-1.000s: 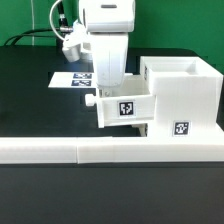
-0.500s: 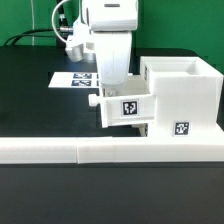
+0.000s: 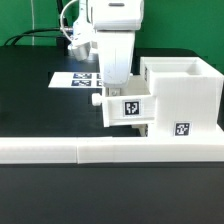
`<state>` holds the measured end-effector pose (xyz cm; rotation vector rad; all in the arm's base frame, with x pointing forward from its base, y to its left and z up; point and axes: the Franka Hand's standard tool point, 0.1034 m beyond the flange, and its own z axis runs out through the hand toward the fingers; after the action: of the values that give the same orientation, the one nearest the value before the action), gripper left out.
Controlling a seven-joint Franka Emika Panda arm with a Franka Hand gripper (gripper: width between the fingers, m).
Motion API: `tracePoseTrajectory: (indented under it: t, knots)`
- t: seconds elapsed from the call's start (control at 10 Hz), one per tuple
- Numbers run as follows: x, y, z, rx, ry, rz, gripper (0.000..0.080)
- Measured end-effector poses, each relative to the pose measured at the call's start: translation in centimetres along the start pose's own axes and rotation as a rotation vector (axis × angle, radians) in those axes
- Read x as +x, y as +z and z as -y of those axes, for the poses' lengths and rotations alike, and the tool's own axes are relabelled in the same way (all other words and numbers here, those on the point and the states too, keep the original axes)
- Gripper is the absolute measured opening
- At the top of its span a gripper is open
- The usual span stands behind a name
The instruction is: Assemble drawer
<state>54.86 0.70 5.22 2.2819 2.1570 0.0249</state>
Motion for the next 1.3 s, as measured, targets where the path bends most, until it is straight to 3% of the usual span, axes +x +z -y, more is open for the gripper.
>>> tracePoseTrajectory:
  t: [0.9,1.1,1.3]
  knots:
    - [-0.19,-0.05,-0.27,0.008,-0.080,0.024,0.0042]
    - [-0.23,-0.12,-0.54,0.029,-0.122,0.050,0.0044]
    - [-0.20,-0.23,-0.67,0.032,-0.111,0.058,0.0044]
